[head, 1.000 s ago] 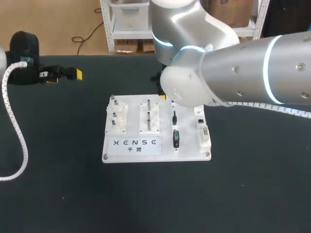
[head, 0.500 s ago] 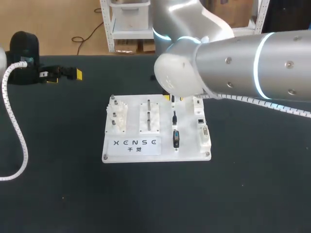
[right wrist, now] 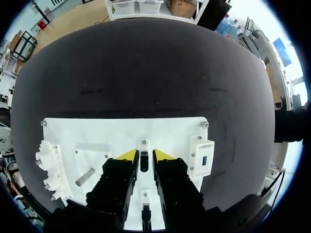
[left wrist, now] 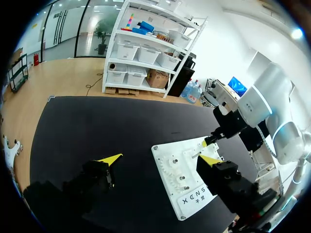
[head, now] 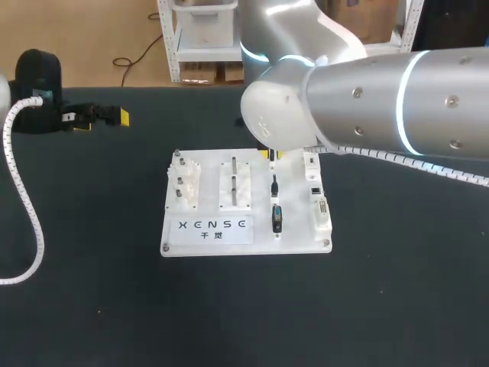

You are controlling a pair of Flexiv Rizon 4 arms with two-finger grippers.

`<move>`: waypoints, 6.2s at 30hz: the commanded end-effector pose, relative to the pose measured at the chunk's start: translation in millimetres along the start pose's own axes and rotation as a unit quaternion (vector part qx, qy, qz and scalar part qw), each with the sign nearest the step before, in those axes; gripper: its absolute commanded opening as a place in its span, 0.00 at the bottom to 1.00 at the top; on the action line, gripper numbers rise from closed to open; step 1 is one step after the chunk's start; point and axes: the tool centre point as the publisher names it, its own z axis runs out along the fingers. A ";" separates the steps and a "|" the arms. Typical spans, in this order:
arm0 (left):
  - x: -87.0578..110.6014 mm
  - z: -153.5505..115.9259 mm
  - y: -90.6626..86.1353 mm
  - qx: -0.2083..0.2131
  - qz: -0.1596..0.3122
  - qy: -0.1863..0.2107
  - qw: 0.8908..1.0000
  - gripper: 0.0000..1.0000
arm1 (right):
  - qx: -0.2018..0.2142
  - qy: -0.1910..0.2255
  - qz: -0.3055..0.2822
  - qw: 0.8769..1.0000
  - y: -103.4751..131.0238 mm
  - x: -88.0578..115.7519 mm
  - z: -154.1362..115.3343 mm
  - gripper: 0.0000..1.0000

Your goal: Insert the USB connector, Ethernet cable, and multi-pin plug into their matching sockets one by one.

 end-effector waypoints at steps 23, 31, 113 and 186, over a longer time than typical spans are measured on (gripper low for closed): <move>0.0 0.0 0.0 0.000 0.000 0.000 1.000 1.00 | -0.022 -0.068 -0.010 0.997 -11.3 1.6 -43.5 0.00; 0.0 0.0 0.0 0.000 0.000 0.000 1.000 1.00 | -0.010 -0.090 -0.002 0.996 -46.8 4.8 -49.0 0.00; 0.0 0.0 0.0 0.000 0.000 0.000 1.000 1.00 | 0.008 -0.047 -0.051 0.998 -19.8 70.1 -38.8 1.00; 0.0 0.0 0.0 0.000 0.000 0.000 1.000 1.00 | 0.005 -0.024 -0.020 1.000 -81.6 84.6 -21.5 0.00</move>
